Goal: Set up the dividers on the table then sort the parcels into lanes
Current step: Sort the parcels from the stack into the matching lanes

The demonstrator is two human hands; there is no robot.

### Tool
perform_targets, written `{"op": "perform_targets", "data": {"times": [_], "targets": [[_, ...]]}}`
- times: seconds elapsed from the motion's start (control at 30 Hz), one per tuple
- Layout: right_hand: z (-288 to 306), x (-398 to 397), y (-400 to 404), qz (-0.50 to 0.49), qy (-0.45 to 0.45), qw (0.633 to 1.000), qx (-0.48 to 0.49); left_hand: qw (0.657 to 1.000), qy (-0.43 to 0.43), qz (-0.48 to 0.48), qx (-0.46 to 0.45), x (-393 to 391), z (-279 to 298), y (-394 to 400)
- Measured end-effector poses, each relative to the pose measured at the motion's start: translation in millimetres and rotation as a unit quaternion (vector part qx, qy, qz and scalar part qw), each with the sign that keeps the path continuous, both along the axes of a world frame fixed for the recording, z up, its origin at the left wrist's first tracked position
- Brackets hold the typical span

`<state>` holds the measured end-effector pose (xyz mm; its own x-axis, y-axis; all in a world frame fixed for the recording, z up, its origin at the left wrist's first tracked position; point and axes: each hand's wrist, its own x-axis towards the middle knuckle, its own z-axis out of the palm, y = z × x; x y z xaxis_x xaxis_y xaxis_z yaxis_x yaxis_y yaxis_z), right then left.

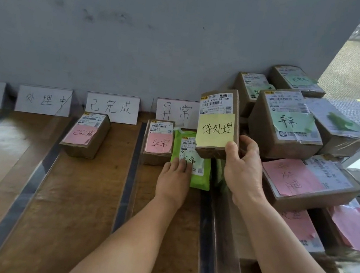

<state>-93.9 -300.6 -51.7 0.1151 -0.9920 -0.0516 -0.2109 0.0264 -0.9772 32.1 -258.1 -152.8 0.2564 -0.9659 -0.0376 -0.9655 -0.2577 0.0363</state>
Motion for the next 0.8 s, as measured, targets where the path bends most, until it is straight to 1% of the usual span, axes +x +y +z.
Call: {"op": "perform_targets", "data": {"times": [0.23,0.4,0.57,0.63,0.67,0.73,0.8], "targets": [[-4,6,-12,0.0,-0.014,1.0,0.003,0.999,-0.05,0.011,0.02,2,8,-34],[-4,2,-16,0.001,-0.026,1.0,0.01,0.999,-0.041,0.023,0.016,9,9,-43],[-5,-1,-17,-0.002,-0.038,0.999,0.018,0.999,-0.012,0.042,0.011,13,13,-39],[-4,-2,-15,-0.001,-0.039,0.999,0.018,0.998,0.019,0.058,-0.009,16,19,-38],[-4,-2,-13,0.001,-0.04,0.999,0.017,0.996,0.048,0.07,-0.031,16,25,-36],[-2,-2,-10,0.002,-0.046,0.999,0.017,0.985,0.118,0.095,-0.081,16,41,-29],[1,-3,-7,0.001,-0.052,0.999,0.014,0.972,0.169,0.095,-0.133,15,53,-18]]}}
